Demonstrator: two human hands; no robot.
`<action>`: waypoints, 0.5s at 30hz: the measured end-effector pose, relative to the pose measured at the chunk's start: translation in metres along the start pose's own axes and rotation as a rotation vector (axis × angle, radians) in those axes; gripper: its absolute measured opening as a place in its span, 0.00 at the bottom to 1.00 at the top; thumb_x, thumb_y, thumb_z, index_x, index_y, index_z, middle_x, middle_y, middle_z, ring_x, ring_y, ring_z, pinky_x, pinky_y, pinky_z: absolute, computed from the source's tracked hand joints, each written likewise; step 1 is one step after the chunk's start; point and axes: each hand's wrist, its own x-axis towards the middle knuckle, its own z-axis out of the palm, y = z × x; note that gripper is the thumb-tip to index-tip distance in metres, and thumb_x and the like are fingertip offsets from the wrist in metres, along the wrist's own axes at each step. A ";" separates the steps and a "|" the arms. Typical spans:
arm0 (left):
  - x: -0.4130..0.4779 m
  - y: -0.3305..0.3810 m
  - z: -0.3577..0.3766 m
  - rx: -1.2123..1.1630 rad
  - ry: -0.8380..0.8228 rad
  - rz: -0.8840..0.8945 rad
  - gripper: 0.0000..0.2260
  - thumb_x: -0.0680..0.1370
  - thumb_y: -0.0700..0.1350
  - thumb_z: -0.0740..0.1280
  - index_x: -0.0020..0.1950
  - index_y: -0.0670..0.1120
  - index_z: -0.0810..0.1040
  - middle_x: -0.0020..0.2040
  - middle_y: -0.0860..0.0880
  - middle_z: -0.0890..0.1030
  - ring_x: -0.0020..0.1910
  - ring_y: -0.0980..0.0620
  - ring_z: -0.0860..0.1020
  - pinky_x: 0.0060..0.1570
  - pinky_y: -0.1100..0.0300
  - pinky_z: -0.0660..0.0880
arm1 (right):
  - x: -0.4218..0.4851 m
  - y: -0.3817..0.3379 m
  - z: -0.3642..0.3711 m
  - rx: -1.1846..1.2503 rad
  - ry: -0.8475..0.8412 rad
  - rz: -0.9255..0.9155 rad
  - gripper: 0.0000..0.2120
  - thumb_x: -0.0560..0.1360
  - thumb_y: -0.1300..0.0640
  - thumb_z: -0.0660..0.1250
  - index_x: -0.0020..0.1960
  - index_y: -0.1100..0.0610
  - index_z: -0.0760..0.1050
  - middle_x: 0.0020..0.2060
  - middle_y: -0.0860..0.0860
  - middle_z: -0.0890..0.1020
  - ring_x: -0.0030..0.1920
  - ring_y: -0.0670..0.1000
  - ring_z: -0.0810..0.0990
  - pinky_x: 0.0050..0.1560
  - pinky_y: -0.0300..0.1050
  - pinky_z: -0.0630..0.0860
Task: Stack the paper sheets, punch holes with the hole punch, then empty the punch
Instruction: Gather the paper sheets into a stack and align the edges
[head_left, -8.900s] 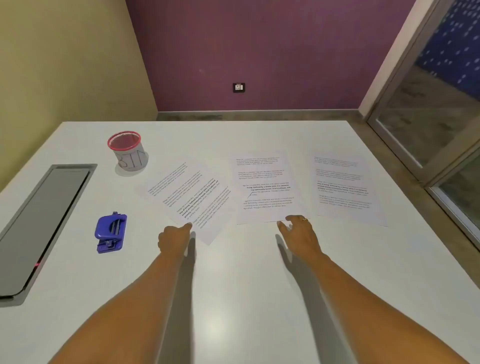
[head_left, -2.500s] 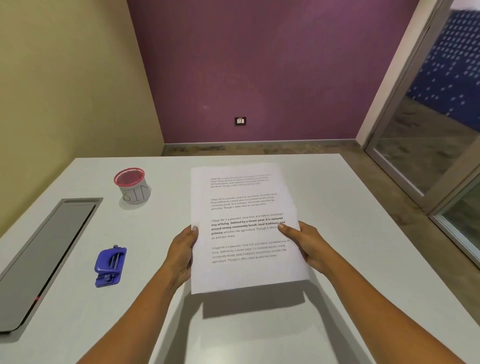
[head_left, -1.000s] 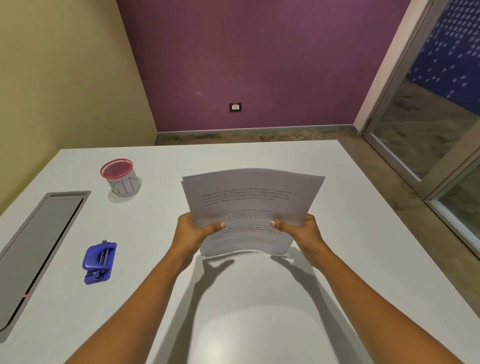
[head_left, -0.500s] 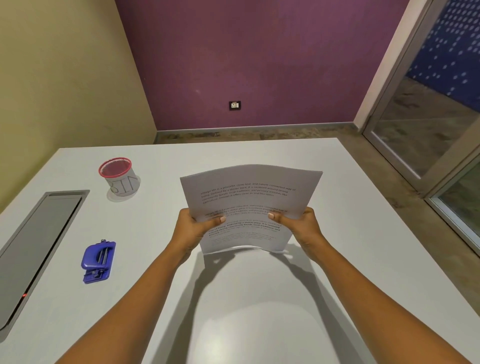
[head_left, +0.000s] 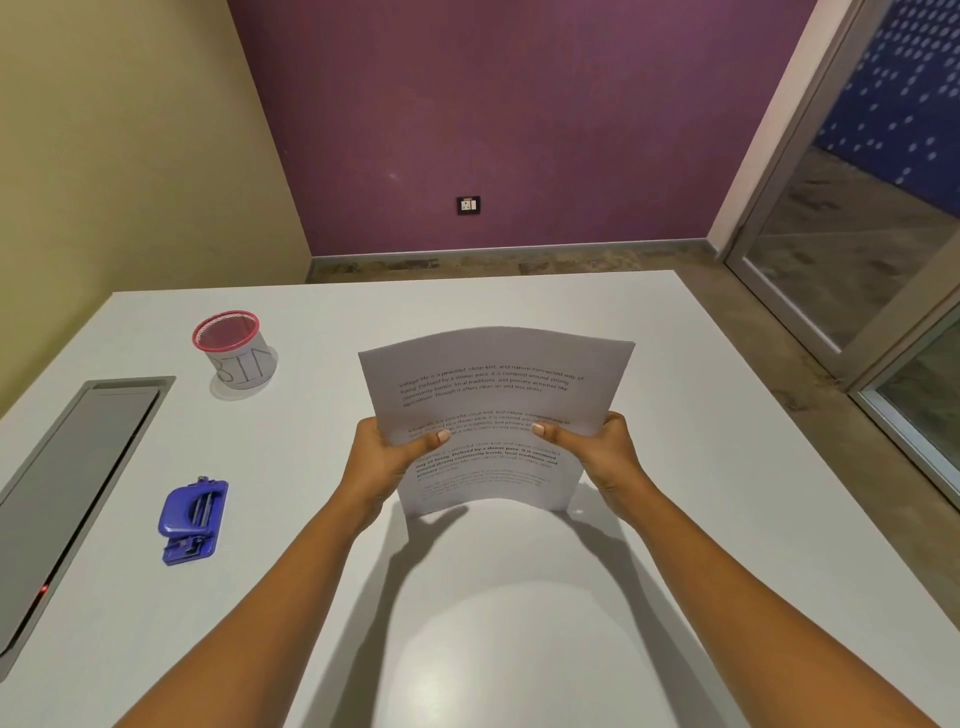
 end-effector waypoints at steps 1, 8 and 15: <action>-0.001 -0.002 0.000 0.001 0.000 -0.007 0.12 0.67 0.39 0.75 0.46 0.53 0.81 0.43 0.57 0.85 0.43 0.58 0.83 0.44 0.63 0.75 | 0.000 0.002 0.000 0.003 -0.002 0.005 0.11 0.64 0.60 0.77 0.42 0.49 0.79 0.41 0.44 0.84 0.43 0.46 0.82 0.42 0.38 0.76; -0.001 -0.004 0.000 -0.020 0.009 0.001 0.10 0.68 0.40 0.74 0.43 0.54 0.82 0.42 0.57 0.86 0.42 0.59 0.83 0.41 0.66 0.76 | 0.003 0.001 0.002 0.010 0.018 0.007 0.11 0.64 0.60 0.77 0.41 0.49 0.79 0.39 0.42 0.84 0.39 0.41 0.82 0.39 0.35 0.75; -0.003 -0.013 0.003 -0.008 0.004 -0.032 0.10 0.70 0.39 0.73 0.45 0.53 0.81 0.41 0.59 0.85 0.43 0.59 0.83 0.46 0.61 0.75 | 0.002 0.011 0.001 0.005 -0.006 0.030 0.12 0.64 0.62 0.77 0.42 0.49 0.79 0.40 0.43 0.83 0.42 0.43 0.81 0.40 0.34 0.74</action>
